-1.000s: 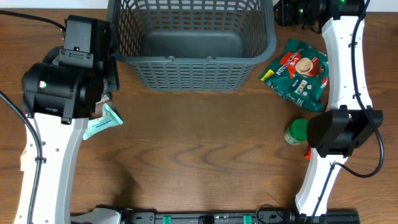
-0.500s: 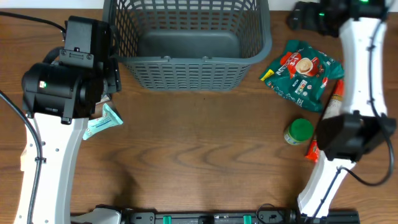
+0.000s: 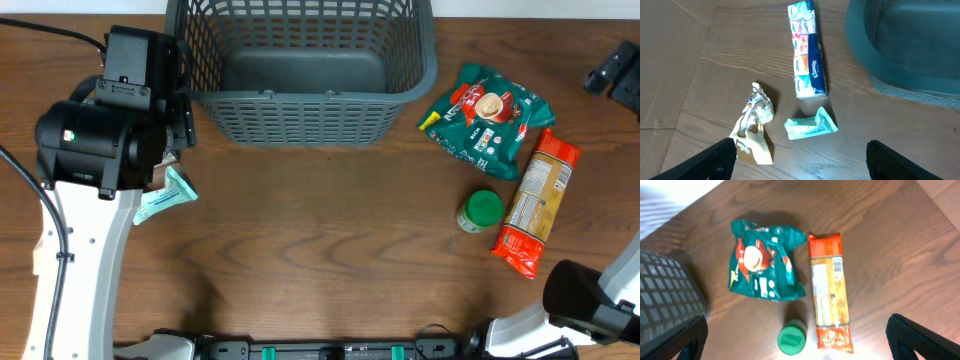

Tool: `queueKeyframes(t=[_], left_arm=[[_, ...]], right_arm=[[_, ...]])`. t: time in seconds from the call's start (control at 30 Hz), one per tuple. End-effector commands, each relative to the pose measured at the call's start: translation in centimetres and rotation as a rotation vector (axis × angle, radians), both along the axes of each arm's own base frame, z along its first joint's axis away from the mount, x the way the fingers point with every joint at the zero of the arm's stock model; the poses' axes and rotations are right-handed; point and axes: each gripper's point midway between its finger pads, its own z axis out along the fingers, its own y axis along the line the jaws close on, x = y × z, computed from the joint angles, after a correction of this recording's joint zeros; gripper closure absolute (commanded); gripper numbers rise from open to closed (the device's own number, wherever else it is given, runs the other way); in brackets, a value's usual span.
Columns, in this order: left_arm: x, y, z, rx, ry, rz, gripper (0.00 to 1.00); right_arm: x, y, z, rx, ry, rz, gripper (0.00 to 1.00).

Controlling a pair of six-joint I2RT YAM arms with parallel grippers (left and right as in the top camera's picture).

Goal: Pack container
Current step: 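Grasp the green Nescafe coffee pouch with the right gripper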

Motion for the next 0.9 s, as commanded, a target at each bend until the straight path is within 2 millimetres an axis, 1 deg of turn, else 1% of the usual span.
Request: queueKeyframes(t=[0.0, 0.07, 0.1, 0.23, 0.33, 0.4, 0.53, 0.7, 0.8, 0.87], left_arm=[[-0.1, 0.3, 0.3, 0.004, -0.009, 0.013, 0.16], [-0.1, 0.3, 0.3, 0.004, -0.012, 0.013, 0.16], [-0.1, 0.3, 0.3, 0.003, -0.012, 0.013, 0.16], [-0.1, 0.3, 0.3, 0.003, -0.013, 0.013, 0.16], [-0.1, 0.3, 0.3, 0.003, -0.013, 0.013, 0.16], [-0.1, 0.3, 0.3, 0.003, -0.013, 0.013, 0.16], [-0.1, 0.3, 0.3, 0.003, -0.012, 0.013, 0.16], [-0.1, 0.3, 0.3, 0.003, -0.013, 0.013, 0.16], [-0.1, 0.3, 0.3, 0.003, -0.013, 0.013, 0.16], [-0.1, 0.3, 0.3, 0.003, -0.012, 0.013, 0.16]], right_arm=[[0.7, 0.3, -1.5, 0.033, 0.037, 0.064, 0.01], [1.6, 1.5, -2.8, 0.088, 0.05, 0.171, 0.01], [2.0, 1.8, -3.5, 0.113, 0.06, 0.19, 0.01], [4.1, 1.6, -7.6, 0.172, 0.113, 0.203, 0.01], [5.9, 1.6, -11.2, 0.212, 0.128, 0.217, 0.01], [7.0, 1.8, -13.4, 0.234, 0.124, 0.234, 0.01], [9.2, 2.5, -18.5, 0.275, 0.08, 0.29, 0.01], [10.0, 3.5, -24.1, 0.323, 0.036, 0.324, 0.01], [10.0, 4.3, -26.7, 0.334, 0.014, 0.345, 0.01], [10.1, 4.9, -28.1, 0.329, -0.004, 0.362, 0.01]])
